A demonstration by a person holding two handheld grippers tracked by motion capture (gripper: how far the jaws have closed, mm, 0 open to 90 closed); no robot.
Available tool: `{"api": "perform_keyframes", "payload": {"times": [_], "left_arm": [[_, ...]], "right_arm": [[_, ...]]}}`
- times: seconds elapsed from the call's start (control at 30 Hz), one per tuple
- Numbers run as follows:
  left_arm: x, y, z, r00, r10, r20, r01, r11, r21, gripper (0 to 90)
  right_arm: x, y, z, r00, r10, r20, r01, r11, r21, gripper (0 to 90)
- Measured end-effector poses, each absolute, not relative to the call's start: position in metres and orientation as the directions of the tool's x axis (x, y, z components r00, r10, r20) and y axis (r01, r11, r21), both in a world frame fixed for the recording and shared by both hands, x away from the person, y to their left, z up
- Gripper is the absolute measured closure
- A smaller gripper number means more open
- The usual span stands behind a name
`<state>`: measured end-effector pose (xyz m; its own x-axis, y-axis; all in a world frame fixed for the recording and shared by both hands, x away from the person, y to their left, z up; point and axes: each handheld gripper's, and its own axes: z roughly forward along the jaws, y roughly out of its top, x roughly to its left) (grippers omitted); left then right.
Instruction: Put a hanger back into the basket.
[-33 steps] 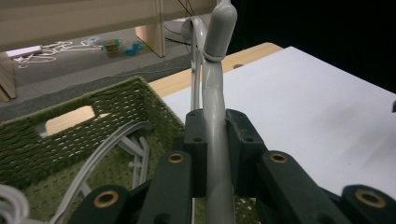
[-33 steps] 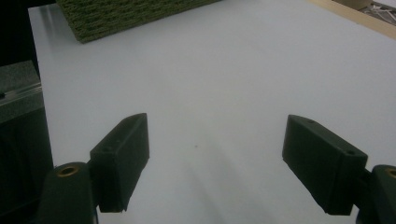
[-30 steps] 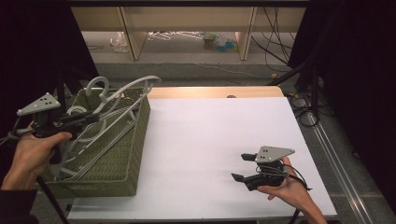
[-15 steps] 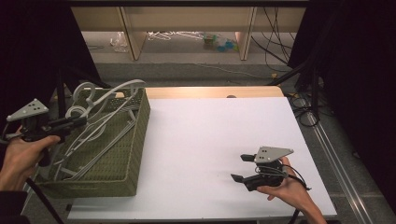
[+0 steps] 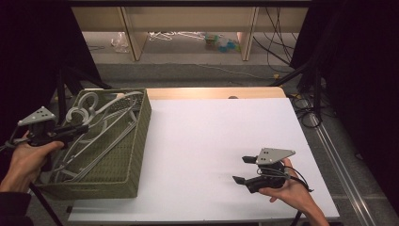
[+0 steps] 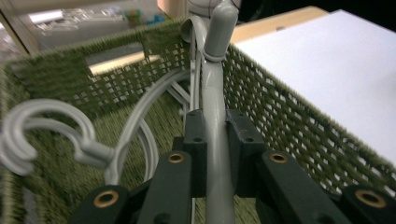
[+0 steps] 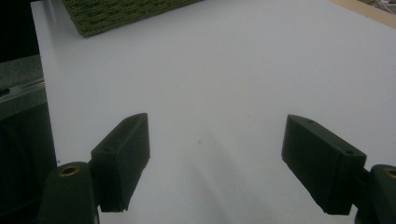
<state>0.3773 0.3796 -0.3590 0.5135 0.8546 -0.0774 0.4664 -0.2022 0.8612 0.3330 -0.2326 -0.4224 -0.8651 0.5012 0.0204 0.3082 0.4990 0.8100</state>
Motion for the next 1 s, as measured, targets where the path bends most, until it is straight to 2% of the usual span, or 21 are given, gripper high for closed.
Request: {"api": "perform_keyframes", "payload": {"times": [0.3, 0.4, 0.57, 0.87, 1.0], "left_arm": [[0.386, 0.379, -0.381, 0.497, 0.863, -0.096, 0.533, -0.216, 0.818, 78.8], [0.389, 0.38, -0.387, 0.484, 0.866, -0.124, 0.542, -0.186, 0.819, 78.7], [0.393, 0.388, -0.403, 0.41, 0.899, -0.153, 0.594, -0.136, 0.793, 78.4], [0.397, 0.393, -0.414, 0.347, 0.934, -0.087, 0.643, -0.17, 0.747, 77.4], [0.398, 0.397, -0.419, 0.327, 0.941, -0.086, 0.658, -0.161, 0.735, 76.7]], "right_arm": [[0.333, -0.232, -0.423, -0.865, 0.501, 0.021, 0.308, 0.498, 0.81, 24.5], [0.334, -0.232, -0.423, -0.865, 0.502, 0.022, 0.309, 0.499, 0.81, 24.5], [0.334, -0.233, -0.424, -0.865, 0.501, 0.027, 0.314, 0.499, 0.808, 24.5], [0.334, -0.232, -0.424, -0.864, 0.502, 0.025, 0.314, 0.5, 0.807, 24.5], [0.334, -0.232, -0.425, -0.866, 0.498, 0.028, 0.317, 0.506, 0.802, 24.5]]}}
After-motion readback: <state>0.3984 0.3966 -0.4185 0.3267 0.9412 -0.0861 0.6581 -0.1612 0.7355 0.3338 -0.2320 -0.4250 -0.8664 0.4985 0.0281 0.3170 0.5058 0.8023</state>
